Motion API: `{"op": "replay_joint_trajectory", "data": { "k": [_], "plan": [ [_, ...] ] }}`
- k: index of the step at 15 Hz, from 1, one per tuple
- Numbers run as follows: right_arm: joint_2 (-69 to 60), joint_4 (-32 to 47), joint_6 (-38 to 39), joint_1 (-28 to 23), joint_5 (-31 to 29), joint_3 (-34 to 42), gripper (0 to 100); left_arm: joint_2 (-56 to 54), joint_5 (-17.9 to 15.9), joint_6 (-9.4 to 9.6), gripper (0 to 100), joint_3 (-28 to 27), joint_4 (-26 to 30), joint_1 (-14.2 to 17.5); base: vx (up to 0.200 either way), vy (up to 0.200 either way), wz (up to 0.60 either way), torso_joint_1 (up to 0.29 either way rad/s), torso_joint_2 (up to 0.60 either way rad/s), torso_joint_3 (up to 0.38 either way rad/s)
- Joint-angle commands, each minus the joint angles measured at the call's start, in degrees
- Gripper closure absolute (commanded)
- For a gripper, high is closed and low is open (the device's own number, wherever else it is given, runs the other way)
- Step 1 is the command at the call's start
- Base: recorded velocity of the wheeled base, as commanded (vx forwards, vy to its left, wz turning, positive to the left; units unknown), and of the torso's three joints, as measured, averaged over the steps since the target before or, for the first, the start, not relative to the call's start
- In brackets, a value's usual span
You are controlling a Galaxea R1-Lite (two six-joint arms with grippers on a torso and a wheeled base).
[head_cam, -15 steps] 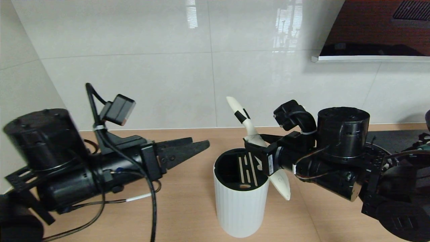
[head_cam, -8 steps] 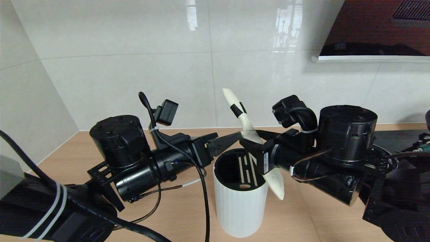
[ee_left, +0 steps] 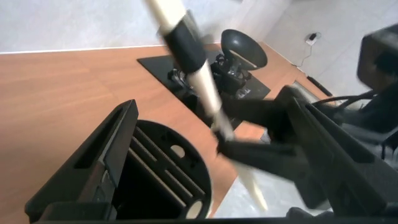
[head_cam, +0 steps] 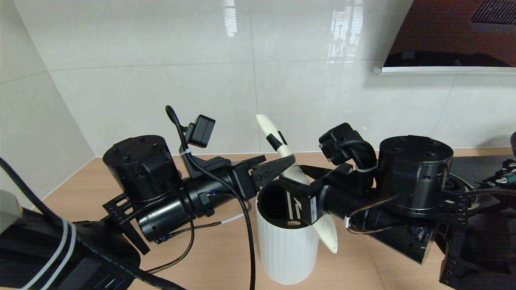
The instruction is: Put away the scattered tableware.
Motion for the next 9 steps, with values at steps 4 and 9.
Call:
{"op": "replay_joint_trajectory", "data": {
  "k": [4, 9],
  "plan": [
    [-0.3, 0.0, 0.0, 2.5, 0.0, 1.1, 100, -0.7, 0.0, 0.01, 0, -0.5, 0.0, 0.0, 0.000, 0.000, 0.00, 0.000, 0.00, 0.000],
    [-0.3, -0.1, 0.0, 3.5, 0.0, 1.9, 100, -0.5, 0.0, 0.19, 0, -0.4, 0.0, 0.1, 0.000, 0.000, 0.00, 0.000, 0.00, 0.000]
  ]
}}
